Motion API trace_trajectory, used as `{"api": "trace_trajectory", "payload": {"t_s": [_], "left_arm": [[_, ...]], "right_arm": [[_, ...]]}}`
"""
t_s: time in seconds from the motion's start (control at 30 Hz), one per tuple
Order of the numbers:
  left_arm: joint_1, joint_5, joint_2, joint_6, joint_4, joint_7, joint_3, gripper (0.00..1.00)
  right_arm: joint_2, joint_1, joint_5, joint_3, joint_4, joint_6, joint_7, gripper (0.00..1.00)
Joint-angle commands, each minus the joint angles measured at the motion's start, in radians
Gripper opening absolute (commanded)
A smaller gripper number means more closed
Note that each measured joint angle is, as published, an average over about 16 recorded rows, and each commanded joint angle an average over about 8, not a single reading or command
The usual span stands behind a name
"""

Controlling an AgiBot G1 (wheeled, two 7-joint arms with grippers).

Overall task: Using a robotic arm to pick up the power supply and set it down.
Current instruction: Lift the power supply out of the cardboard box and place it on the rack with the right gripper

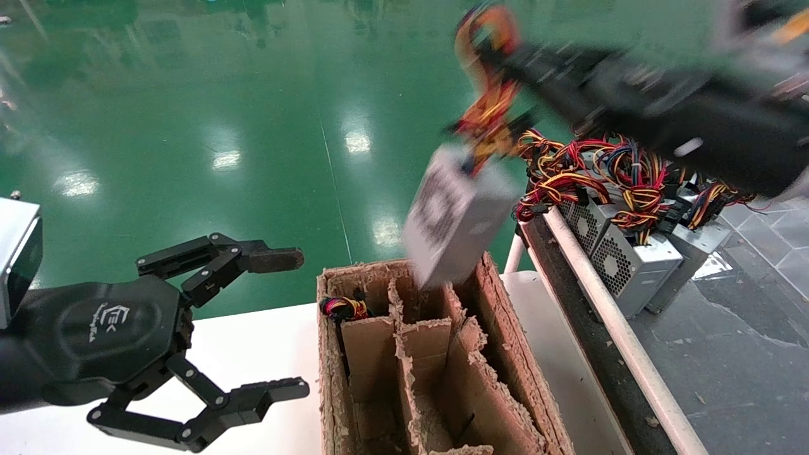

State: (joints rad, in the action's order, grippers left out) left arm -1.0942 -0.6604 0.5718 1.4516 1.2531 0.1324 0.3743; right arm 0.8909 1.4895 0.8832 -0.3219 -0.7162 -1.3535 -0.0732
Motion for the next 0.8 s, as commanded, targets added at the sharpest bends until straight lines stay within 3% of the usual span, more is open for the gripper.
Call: {"api": "trace_trajectory", "payload": {"t_s": [0.03,0.23,0.43,0.8], "left_arm": [[0.0,0.0,0.0,0.0,0.0,0.0,0.0,1.0],[0.0,0.0,0.0,0.0,0.0,0.0,0.0,1.0],[0.0,0.0,0.0,0.0,0.0,0.0,0.0,1.0],[0.0,0.0,0.0,0.0,0.0,0.0,0.0,1.0]], "right_arm": [[-0.047,0.009,-0.014,0.022,-0.041,0.024,-0.024,0.0],[-0.188,0.032,-0.001,0.071,-0.078,0.088,-0.025,0.0],[-0.315,0.062,0.052,0.091,-0.039,0.138,-0.003,0.0],[-0.496,0.026,0.062,0.132,0.136,0.121,0.072,0.0]]}}
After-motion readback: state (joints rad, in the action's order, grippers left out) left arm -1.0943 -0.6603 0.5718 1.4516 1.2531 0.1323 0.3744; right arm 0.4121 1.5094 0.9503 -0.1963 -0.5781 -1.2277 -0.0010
